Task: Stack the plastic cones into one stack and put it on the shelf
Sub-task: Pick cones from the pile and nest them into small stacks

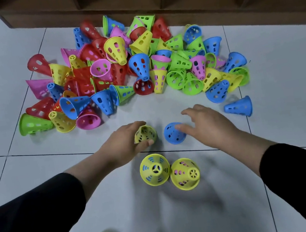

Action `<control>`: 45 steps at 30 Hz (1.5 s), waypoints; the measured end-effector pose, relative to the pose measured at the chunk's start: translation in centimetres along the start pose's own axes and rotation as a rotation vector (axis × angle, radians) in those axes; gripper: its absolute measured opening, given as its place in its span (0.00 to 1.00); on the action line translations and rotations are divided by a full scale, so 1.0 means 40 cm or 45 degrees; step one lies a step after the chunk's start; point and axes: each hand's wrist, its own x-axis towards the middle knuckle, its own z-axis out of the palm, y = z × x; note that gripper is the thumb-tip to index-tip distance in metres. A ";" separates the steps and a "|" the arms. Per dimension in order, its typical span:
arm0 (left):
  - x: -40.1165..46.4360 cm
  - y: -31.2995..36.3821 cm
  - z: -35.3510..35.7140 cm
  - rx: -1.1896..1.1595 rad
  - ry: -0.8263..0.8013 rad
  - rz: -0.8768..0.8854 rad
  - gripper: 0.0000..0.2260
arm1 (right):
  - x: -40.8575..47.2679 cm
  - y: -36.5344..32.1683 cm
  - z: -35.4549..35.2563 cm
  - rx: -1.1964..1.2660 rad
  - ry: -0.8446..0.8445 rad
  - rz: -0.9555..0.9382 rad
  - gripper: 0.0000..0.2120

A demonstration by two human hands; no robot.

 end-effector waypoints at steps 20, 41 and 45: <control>0.426 0.468 0.022 0.573 0.075 0.485 0.29 | 0.016 0.448 -0.057 -0.401 -0.016 0.238 0.29; 0.512 0.458 0.056 0.386 -0.077 0.196 0.21 | -0.041 0.411 -0.040 0.304 0.350 0.396 0.24; 0.433 0.407 -0.061 -0.121 0.093 0.062 0.20 | -0.065 0.331 -0.069 0.623 0.509 0.304 0.22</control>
